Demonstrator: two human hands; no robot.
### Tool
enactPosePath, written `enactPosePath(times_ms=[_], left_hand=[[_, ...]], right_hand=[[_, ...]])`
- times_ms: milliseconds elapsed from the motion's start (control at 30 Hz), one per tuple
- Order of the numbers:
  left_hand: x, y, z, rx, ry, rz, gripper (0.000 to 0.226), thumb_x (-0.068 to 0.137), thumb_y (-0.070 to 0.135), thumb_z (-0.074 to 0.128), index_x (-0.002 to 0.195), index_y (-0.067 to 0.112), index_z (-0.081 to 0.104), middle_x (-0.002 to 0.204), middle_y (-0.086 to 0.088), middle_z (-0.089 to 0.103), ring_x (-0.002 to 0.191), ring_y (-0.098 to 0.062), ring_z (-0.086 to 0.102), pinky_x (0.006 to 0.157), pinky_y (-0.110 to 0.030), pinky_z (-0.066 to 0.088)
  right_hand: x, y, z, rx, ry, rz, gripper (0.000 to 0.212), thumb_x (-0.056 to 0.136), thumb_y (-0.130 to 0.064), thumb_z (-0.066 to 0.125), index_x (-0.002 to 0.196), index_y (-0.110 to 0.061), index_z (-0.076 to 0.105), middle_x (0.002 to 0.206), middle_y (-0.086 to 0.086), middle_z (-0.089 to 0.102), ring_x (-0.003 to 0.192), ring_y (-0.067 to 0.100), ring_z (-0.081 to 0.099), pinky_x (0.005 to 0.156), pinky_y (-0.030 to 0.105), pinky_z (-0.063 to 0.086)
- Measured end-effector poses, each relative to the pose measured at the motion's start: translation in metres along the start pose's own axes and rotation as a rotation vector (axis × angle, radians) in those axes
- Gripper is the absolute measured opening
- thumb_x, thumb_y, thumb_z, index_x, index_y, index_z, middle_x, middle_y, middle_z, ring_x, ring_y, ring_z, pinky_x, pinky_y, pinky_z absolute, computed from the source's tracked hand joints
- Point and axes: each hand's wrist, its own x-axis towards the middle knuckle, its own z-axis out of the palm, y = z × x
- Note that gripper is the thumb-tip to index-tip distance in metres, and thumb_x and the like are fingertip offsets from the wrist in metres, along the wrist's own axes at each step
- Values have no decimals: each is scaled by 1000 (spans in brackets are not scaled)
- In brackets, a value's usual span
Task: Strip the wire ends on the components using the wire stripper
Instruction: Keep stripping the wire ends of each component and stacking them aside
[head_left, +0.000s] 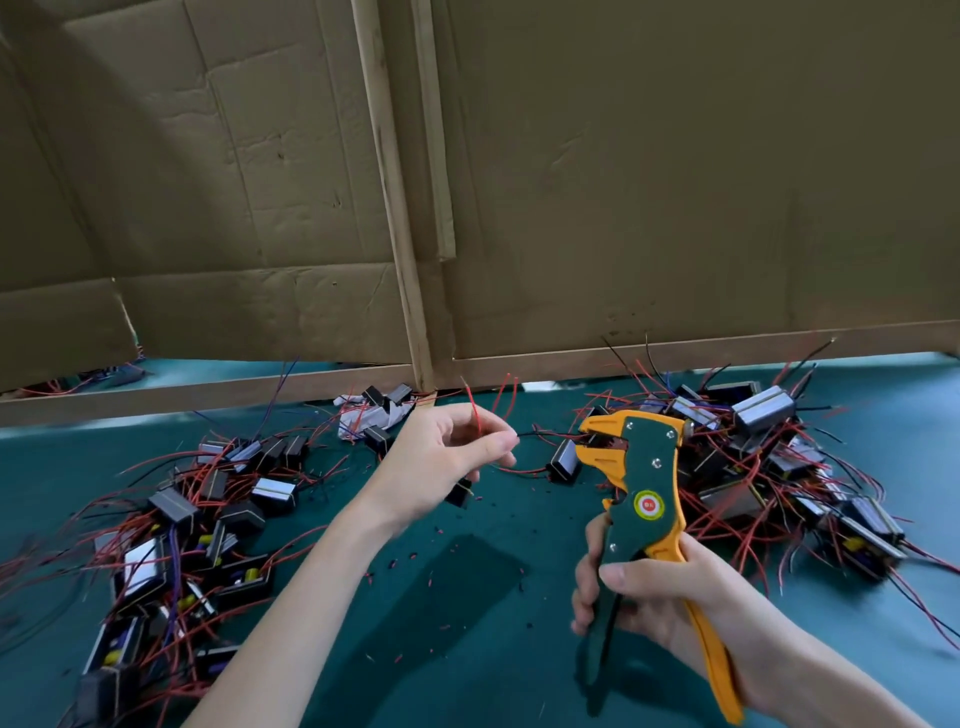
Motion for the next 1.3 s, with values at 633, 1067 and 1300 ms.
enactPosePath(times_ms=[633,1067,1300], left_hand=[[-11,25,17,-41,-81,24,10,80,21,73,72,27,76,65,4,64,59,-8,49,50,-21,38],[-8,24,25,-231,-198,-117,22,92,36,49,86,15,45,66,1,37,53,-9,32,59,-22,29],[-2,11,17,-64,-136,76,32,101,27,37,94,18,67,66,7,43,55,-7,39,64,-23,50]], right_hand=[[-5,1,-3,-98,-172,-26,24,67,-7,82,77,-4,60,63,20,52,58,32,57,64,45,52],[-5,10,4,-88,116,-51,63,43,-41,97,54,-9,43,41,9,33,29,19,37,38,27,38],[0,1,-6,23,-113,-120,40,64,-19,89,86,-6,59,74,24,54,70,39,59,72,50,51]])
